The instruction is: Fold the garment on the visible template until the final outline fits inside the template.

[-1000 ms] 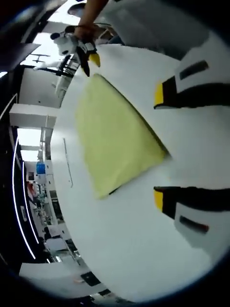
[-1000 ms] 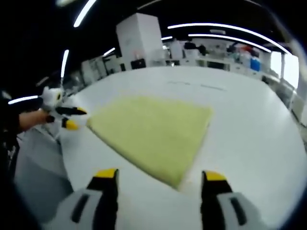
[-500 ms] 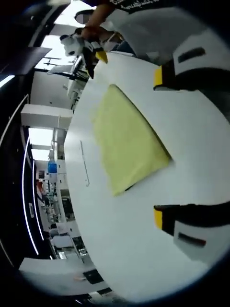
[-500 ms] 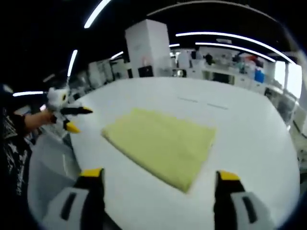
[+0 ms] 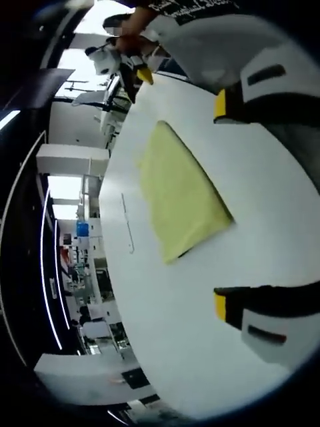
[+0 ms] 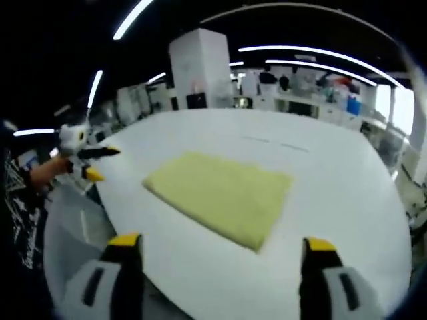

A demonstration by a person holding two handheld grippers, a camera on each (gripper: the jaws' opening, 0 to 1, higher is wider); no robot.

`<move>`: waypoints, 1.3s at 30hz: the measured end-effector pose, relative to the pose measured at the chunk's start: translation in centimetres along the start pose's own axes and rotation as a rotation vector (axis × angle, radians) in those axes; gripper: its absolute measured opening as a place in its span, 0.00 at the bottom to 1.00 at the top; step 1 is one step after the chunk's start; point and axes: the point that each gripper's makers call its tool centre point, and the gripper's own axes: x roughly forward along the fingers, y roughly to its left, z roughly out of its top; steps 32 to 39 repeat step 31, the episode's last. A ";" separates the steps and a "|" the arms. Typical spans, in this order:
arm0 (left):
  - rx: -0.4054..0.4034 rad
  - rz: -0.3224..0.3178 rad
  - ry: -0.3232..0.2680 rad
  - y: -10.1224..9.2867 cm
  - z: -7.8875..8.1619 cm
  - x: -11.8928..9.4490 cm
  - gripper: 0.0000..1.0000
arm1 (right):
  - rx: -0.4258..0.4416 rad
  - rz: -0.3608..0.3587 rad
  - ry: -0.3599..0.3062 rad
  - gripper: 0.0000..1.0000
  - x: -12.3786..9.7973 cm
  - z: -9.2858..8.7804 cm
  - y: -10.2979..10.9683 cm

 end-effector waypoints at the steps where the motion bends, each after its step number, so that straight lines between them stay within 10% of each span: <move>1: -0.001 0.002 -0.002 0.0 0.0 0.0 0.99 | 0.002 -0.007 -0.006 0.99 -0.2 0.1 -0.1; 39: -0.041 0.007 0.030 0.3 -1.5 0.3 0.99 | -0.006 -0.095 0.025 0.96 -1.6 -1.5 -1.4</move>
